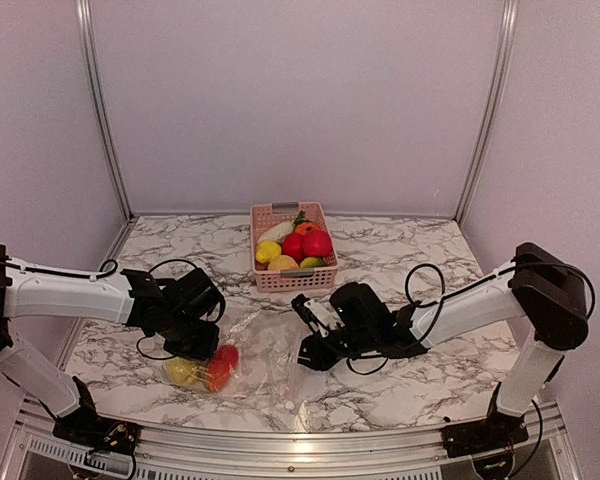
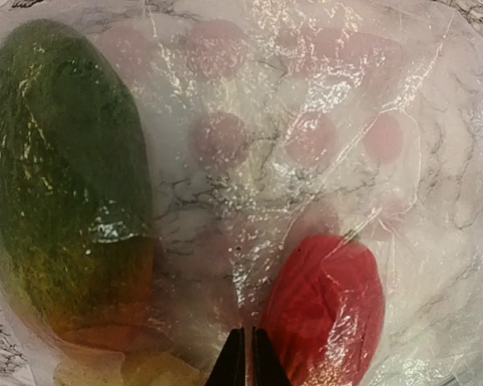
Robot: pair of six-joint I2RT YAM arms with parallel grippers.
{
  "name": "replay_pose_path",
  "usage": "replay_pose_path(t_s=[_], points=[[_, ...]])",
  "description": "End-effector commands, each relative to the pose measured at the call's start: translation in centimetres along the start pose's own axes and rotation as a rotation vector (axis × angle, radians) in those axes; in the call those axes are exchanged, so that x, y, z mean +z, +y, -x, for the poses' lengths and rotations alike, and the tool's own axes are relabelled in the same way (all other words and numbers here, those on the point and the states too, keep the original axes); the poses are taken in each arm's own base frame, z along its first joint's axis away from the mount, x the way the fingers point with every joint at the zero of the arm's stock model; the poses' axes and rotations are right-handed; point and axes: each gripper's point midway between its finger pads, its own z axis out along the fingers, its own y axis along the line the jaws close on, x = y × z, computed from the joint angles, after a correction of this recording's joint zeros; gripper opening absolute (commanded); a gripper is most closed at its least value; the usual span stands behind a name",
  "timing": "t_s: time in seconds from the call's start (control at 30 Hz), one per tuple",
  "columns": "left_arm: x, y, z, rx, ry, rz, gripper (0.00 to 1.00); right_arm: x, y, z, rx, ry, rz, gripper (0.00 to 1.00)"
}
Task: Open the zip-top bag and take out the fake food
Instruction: Adjust the fake fruit in the zipper food storage bag.
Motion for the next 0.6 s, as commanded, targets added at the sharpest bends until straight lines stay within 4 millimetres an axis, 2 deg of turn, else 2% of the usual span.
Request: replay_pose_path(t_s=[0.0,0.13,0.33,0.57], points=[[-0.9,0.3,-1.3,0.046,0.039,0.018,0.05,0.4,-0.4,-0.5,0.001,0.012,0.002,0.26],[-1.5,-0.2,-1.1,0.064,0.036,0.008,0.05,0.6,-0.6,-0.7,0.007,0.019,-0.002,0.26],[-1.3,-1.2,-1.9,0.097,0.061,0.004,0.05,0.5,-0.7,-0.3,0.004,0.013,-0.013,0.26],[-1.9,-0.4,-3.0,0.076,0.067,0.0,0.05,0.6,-0.3,0.6,0.003,-0.01,0.002,0.26]])
